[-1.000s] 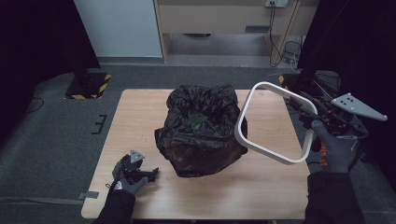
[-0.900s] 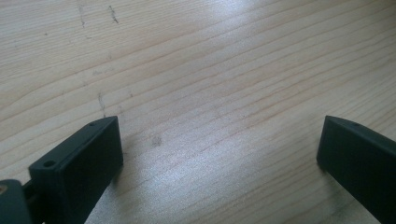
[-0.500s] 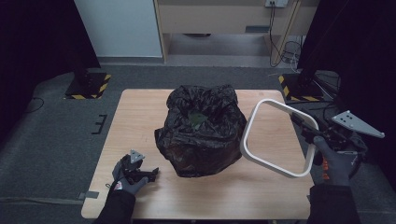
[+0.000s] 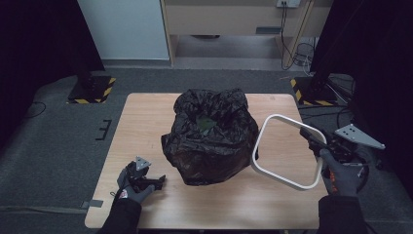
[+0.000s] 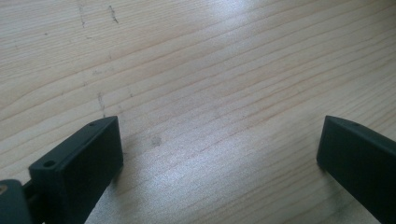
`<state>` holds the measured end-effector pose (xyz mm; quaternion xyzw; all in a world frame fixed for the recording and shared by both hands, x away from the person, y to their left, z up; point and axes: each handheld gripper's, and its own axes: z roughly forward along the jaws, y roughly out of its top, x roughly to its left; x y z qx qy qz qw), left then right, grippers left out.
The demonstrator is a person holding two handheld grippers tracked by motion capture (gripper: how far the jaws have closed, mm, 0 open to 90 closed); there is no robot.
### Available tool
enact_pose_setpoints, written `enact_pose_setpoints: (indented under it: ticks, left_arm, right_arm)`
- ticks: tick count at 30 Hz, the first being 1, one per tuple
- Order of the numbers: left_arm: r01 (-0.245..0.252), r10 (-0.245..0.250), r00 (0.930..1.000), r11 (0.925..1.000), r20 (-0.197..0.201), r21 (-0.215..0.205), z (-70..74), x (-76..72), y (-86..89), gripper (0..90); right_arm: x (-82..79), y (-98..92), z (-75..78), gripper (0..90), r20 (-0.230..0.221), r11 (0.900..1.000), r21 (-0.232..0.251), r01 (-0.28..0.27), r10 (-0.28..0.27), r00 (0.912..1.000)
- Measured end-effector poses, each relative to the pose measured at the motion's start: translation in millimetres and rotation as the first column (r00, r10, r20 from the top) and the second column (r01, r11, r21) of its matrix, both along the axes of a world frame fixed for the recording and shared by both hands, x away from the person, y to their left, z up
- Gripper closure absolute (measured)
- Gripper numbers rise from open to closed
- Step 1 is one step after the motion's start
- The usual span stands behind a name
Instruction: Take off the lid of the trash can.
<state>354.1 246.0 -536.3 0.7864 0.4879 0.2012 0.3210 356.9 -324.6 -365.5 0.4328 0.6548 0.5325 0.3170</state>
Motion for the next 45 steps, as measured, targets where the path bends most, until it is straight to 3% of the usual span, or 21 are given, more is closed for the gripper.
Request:
enact_pose_setpoints:
  ticks: [11,20,24,28,36,42,45]
  left_arm:
    - [0.0,0.0,1.0,1.0,0.0,0.0,0.0,0.0,0.0,0.0]
    - [0.0,0.0,1.0,1.0,0.0,0.0,0.0,0.0,0.0,0.0]
    - [0.0,0.0,1.0,1.0,0.0,0.0,0.0,0.0,0.0,0.0]
    - [0.0,0.0,1.0,1.0,0.0,-0.001,0.0,-0.1,-0.2,0.0]
    - [0.003,-0.003,1.0,1.0,0.0,0.0,0.0,-0.1,-1.0,0.0]
    - [0.003,-0.003,1.0,1.0,0.0,-0.001,0.0,-0.1,-1.0,0.0]
    - [0.003,-0.003,1.0,1.0,0.0,-0.001,-0.1,-0.1,-1.0,0.0]
  right_arm:
    - [-3.6,-7.2,-21.0,57.4,-0.031,1.0,-0.013,-0.002,0.001,0.9995]
    - [-6.6,-15.9,-39.8,57.5,-0.067,1.0,0.021,0.007,-0.006,0.9978]
    - [-7.6,-18.5,-50.3,57.5,-0.08,1.0,0.01,0.011,-0.011,0.9967]
    - [-4.7,-16.4,-60.6,57.5,-0.108,0.999,-0.034,0.014,-0.018,0.994]
    - [0.8,-15.0,-77.4,57.2,-0.143,0.998,-0.04,0.041,-0.047,0.9886]
    - [8.1,-4.7,-93.4,57.2,-0.187,0.993,-0.112,0.041,-0.061,0.9805]
    - [13.3,1.6,-102.0,57.2,-0.184,0.991,-0.123,0.058,-0.08,0.9797]
